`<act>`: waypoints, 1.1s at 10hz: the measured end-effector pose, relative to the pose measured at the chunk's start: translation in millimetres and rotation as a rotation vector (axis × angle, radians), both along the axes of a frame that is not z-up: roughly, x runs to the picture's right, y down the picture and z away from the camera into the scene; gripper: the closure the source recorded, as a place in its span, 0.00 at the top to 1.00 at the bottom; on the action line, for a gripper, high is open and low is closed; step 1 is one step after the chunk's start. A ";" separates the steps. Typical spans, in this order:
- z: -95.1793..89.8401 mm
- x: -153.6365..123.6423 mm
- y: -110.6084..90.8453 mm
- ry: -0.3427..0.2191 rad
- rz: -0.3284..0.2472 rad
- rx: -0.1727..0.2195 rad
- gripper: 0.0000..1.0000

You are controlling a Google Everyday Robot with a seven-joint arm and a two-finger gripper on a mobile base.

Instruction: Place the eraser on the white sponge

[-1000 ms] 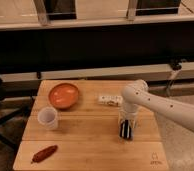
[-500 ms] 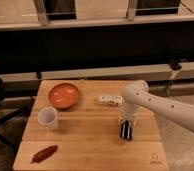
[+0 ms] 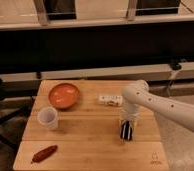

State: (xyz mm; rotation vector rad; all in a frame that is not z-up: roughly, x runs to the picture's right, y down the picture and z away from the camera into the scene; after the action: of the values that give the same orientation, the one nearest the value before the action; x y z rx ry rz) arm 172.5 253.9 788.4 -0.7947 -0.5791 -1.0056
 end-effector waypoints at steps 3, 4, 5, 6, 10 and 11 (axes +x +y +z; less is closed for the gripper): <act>2.1 -0.6 -0.2 -0.025 0.023 -0.015 0.00; 2.9 1.8 0.5 -0.036 0.039 -0.019 0.00; 3.4 2.0 0.6 -0.042 0.046 -0.021 0.00; 4.5 1.4 1.2 -0.049 0.051 -0.022 0.00; 4.9 -0.7 3.8 -0.054 0.036 0.002 0.00; 4.4 -1.9 4.4 -0.050 0.027 0.014 0.00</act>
State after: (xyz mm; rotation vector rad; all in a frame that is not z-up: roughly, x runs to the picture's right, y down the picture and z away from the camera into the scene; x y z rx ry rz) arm 170.6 258.3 792.9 -0.7494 -0.6233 -1.0056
